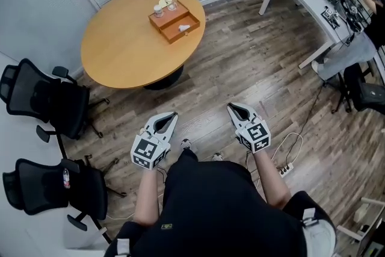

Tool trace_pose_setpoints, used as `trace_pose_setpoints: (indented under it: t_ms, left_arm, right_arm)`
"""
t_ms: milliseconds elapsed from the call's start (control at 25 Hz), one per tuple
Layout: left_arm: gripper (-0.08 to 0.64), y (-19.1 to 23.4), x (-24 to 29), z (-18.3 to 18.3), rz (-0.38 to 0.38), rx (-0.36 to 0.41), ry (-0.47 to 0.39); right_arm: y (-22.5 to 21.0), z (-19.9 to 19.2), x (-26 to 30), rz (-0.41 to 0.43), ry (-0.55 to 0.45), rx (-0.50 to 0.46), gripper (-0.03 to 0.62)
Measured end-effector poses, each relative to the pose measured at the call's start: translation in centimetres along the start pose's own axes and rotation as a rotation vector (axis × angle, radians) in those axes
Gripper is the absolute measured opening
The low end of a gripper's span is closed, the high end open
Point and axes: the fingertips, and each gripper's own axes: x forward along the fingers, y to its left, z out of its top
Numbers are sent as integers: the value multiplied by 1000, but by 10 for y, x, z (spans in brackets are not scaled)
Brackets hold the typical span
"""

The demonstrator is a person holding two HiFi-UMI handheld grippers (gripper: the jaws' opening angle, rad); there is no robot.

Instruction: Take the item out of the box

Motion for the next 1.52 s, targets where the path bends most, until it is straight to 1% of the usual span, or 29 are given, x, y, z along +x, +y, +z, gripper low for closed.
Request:
trace_pose_setpoints:
  t_ms: [80, 240, 560, 840, 1040, 1160, 1280, 1520]
  left_arm:
    - [7, 12, 1, 0, -8, 0, 0]
    - [8, 35, 5, -5, -32, 47, 39]
    - [8, 79, 7, -11, -107, 31, 22]
    - [8, 112, 1, -20, -158, 32, 33]
    - [8, 122, 2, -27, -188, 33, 49]
    - [7, 126, 3, -28, -196, 25, 46]
    - [7, 131, 7, -29, -204, 23, 48]
    - [8, 139, 20, -29, -195, 12, 57]
  right_arm:
    - [-4, 4, 10, -25, -5, 16, 9]
    - [-6, 15, 30, -61, -2, 26, 9]
    - [2, 21, 67, -121, 23, 32, 9]
    - [19, 24, 95, -164, 39, 59, 9]
    - [27, 22, 105, -178, 50, 65, 9]
    - [28, 20, 106, -185, 50, 62, 9]
    - [25, 16, 110, -185, 72, 74, 9]
    - [13, 10, 117, -176, 81, 87, 9]
